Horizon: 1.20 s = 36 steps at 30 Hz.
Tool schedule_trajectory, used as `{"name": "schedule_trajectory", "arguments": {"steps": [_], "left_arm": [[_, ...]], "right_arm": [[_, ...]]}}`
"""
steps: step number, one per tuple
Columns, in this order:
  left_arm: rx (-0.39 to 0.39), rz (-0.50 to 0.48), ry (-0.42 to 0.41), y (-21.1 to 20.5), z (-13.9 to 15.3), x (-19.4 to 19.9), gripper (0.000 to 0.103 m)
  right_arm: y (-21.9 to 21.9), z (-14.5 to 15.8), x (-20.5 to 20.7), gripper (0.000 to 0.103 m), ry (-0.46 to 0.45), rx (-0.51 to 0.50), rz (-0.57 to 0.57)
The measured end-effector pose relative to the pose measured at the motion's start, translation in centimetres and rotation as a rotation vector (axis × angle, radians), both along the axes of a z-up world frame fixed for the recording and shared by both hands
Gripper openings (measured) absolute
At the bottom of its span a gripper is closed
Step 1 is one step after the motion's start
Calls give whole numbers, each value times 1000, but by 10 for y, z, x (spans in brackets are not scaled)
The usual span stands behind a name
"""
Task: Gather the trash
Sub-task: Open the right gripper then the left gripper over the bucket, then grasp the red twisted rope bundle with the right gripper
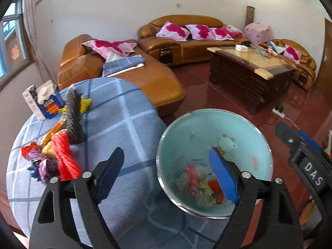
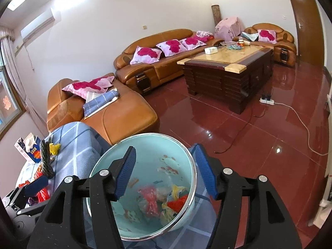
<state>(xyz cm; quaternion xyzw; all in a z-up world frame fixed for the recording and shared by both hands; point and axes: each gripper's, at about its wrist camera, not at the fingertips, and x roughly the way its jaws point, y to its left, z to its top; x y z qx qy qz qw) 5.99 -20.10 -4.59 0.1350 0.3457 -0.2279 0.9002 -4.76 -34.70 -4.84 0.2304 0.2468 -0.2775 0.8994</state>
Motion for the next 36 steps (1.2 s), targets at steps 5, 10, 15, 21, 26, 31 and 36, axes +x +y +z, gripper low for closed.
{"name": "schedule_trajectory", "arguments": {"steps": [5, 10, 15, 21, 26, 31, 36], "left_arm": [[12, 47, 4, 19, 1, 7, 84], [41, 81, -7, 48, -2, 9, 84], [46, 122, -4, 84, -7, 11, 84], [42, 199, 34, 134, -17, 19, 84], [42, 280, 69, 179, -26, 28, 84], [30, 360, 77, 222, -30, 36, 84], [21, 434, 73, 261, -29, 45, 84]], "right_arm": [[8, 3, 2, 60, 1, -17, 23], [23, 4, 7, 59, 14, -41, 70], [42, 0, 16, 59, 39, -65, 126], [72, -1, 31, 58, 56, -74, 224], [103, 3, 45, 55, 55, -90, 320], [133, 1, 67, 51, 73, -94, 404], [168, 0, 95, 49, 85, -105, 501]]}}
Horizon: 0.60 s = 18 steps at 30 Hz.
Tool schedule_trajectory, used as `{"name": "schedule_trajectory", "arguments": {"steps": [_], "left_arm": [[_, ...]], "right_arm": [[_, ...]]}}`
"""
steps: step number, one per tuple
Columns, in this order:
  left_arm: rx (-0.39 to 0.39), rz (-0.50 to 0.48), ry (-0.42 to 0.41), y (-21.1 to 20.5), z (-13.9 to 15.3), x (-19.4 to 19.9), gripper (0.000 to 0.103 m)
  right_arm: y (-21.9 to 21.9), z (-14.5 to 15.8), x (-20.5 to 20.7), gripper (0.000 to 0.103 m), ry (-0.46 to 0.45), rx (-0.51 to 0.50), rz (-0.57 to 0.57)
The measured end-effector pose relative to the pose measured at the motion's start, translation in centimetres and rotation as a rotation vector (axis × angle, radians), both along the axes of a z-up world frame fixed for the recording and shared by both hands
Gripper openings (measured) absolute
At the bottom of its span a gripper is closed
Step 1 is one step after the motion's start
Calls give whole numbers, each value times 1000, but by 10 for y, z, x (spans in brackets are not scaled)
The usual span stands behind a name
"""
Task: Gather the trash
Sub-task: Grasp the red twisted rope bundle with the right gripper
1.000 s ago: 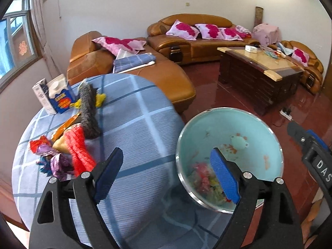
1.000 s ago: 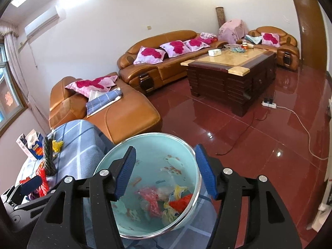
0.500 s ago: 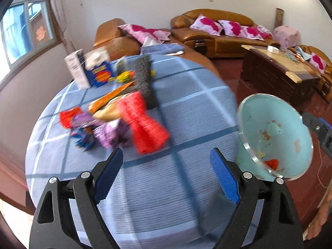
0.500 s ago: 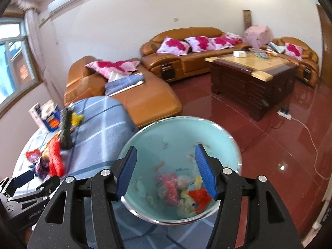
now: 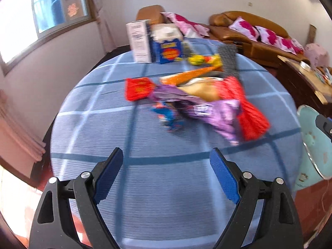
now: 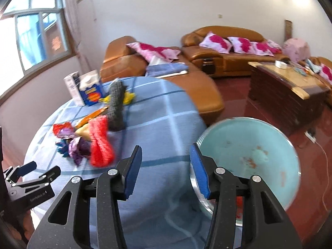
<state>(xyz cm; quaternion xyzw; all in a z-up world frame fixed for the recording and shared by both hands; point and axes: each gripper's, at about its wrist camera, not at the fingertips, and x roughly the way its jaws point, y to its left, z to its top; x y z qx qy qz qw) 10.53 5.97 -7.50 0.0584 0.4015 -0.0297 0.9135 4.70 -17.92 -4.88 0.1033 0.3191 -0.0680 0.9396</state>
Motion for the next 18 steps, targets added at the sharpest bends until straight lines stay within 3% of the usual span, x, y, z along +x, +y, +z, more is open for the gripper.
{"name": "schedule_trajectory", "arguments": {"steps": [8, 18], "left_arm": [[-38, 62, 22, 35, -3, 19, 84], [-44, 93, 34, 46, -7, 37, 83]], "right_arm": [[32, -9, 39, 49, 39, 27, 97], [58, -33, 85, 46, 137, 37, 205]]}}
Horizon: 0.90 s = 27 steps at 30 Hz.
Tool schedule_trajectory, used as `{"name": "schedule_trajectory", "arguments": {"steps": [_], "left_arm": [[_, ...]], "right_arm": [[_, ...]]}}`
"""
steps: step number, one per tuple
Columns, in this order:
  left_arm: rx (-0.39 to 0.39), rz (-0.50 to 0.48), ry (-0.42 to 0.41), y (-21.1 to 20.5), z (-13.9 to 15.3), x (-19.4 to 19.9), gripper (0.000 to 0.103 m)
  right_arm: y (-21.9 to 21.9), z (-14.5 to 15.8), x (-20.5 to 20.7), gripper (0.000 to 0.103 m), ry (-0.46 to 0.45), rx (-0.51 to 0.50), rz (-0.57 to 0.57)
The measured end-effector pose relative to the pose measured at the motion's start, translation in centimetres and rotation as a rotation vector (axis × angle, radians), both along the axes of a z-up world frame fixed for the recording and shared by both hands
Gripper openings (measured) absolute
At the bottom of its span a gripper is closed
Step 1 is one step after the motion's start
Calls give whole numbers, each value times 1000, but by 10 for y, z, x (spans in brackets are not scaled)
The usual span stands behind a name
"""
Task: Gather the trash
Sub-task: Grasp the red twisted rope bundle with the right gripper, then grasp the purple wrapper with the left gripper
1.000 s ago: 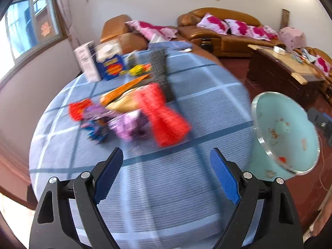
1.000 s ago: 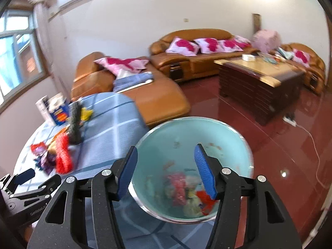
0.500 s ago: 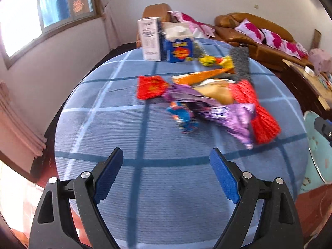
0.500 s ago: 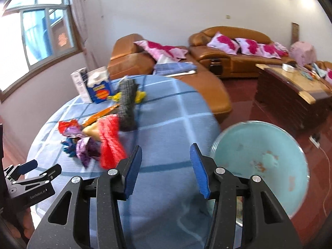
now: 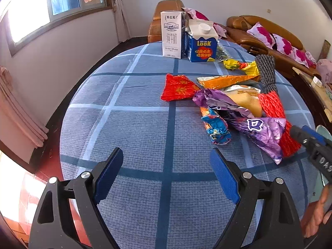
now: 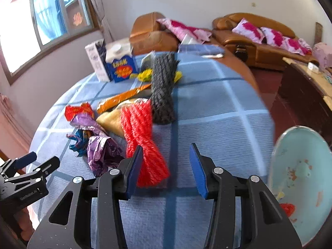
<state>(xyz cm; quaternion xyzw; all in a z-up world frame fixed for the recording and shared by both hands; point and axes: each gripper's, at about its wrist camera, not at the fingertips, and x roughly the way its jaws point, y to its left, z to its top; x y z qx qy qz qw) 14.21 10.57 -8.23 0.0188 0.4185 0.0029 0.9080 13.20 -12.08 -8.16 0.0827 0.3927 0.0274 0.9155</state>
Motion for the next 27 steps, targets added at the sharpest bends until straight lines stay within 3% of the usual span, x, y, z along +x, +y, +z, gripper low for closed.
{"name": "schedule_trajectory", "arguments": {"steps": [2, 8, 16, 21, 27], "left_arm": [[-2, 2, 4, 0, 0, 2, 83], [-6, -6, -4, -3, 5, 1, 83], [-25, -12, -39, -11, 19, -3, 83], [-50, -28, -52, -27, 29, 1, 83], [-78, -55, -46, -66, 35, 15, 83]], "right_arm": [[5, -7, 7, 43, 28, -9, 18], [11, -12, 9, 15, 38, -1, 73], [0, 15, -17, 13, -66, 11, 73], [-23, 33, -34, 13, -129, 9, 1], [-53, 33, -48, 13, -149, -35, -95]]}}
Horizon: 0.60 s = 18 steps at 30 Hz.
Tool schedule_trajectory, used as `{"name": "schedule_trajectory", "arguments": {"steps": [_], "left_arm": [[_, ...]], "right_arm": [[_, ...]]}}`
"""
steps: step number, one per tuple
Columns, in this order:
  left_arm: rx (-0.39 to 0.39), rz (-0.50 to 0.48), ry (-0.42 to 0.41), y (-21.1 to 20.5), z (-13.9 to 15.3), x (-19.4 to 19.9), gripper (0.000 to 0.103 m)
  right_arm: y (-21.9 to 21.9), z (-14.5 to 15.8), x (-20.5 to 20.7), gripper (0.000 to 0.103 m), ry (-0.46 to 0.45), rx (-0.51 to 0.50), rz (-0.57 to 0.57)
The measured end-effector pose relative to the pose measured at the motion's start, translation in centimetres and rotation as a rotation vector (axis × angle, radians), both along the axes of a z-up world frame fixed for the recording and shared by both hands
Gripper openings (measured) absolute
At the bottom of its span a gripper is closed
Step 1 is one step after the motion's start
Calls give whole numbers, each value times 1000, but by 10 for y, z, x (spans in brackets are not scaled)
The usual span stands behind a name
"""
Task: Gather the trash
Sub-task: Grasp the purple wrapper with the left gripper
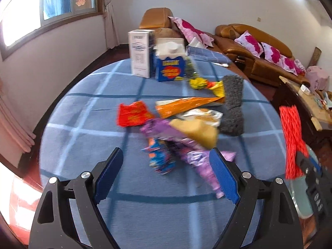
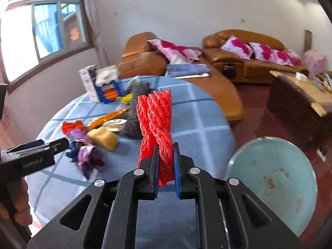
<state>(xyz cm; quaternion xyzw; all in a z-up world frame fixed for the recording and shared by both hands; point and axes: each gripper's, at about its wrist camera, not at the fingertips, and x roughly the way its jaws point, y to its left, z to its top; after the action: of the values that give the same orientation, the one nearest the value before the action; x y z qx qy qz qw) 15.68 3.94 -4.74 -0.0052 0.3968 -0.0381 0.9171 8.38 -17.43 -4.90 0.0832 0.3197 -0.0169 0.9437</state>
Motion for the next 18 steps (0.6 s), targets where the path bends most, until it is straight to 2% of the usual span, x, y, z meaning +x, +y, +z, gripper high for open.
{"name": "schedule_trajectory", "arguments": {"steps": [6, 11, 12, 16, 18], "left_arm": [[5, -1, 51, -42, -15, 23, 83], [16, -8, 93, -58, -33, 28, 81], [22, -11, 104, -59, -37, 27, 71], [8, -2, 138, -51, -45, 25, 52], [7, -7, 145, -47, -47, 24, 38]], "right_arm": [[-27, -4, -10, 13, 8, 29, -66], [-38, -8, -17, 13, 17, 55, -82], [-39, -9, -17, 13, 19, 56, -84], [-40, -10, -20, 13, 19, 64, -87], [-38, -9, -22, 13, 17, 67, -86]]}}
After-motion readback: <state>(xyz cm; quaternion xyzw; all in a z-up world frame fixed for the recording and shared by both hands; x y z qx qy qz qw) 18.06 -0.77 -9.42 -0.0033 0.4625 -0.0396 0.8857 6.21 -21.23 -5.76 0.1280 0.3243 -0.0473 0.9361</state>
